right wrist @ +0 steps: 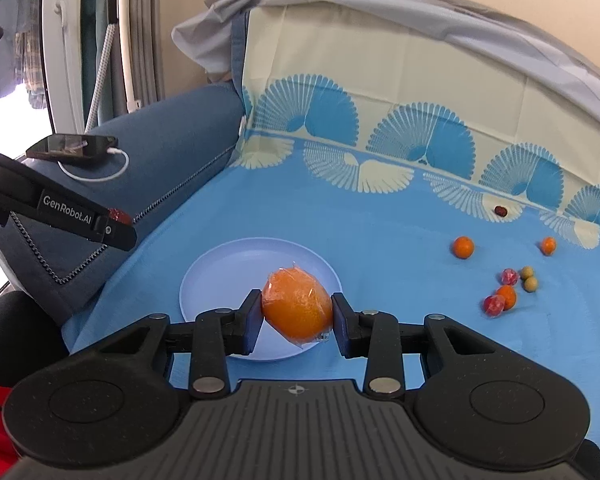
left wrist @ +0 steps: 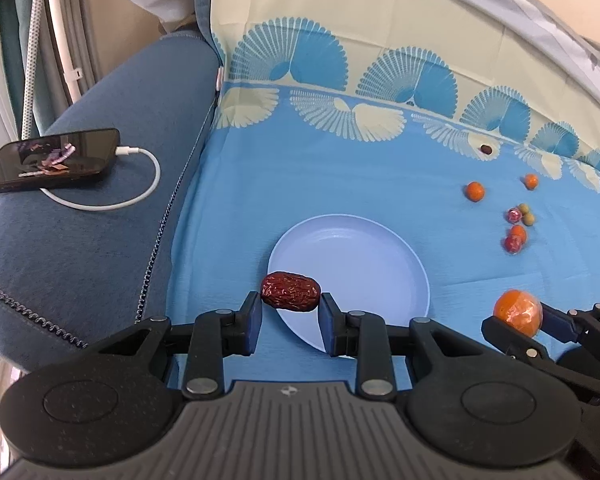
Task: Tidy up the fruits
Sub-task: 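Carry the date and mandarin over the plate with both grippers, then open both grippers to drop the date and mandarin onto the plate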
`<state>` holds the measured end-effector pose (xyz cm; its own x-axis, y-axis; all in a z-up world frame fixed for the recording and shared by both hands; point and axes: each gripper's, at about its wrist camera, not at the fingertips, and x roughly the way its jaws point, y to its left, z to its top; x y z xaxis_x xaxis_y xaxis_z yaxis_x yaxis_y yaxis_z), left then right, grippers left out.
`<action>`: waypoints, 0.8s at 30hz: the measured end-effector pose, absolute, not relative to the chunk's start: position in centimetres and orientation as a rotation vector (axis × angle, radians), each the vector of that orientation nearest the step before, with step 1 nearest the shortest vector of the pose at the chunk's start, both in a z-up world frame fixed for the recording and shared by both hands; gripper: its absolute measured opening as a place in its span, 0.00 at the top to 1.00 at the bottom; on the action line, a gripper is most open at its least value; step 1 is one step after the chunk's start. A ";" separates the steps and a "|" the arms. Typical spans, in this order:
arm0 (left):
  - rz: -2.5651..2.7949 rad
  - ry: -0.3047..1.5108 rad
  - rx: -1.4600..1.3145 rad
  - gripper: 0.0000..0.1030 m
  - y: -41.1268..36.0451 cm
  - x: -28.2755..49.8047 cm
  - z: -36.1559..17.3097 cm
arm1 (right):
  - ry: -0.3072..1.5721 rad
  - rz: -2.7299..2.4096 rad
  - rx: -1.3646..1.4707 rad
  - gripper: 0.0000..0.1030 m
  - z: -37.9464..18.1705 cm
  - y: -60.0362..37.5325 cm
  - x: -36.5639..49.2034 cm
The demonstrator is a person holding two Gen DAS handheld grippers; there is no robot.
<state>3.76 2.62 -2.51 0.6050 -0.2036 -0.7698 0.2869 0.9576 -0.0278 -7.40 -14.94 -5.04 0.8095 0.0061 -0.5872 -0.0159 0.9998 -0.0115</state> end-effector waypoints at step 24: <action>-0.256 1.045 0.215 0.67 -1.6 14.2 -11.6 | 0.850 0.068 0.013 0.63 -12.8 -15.6 3.4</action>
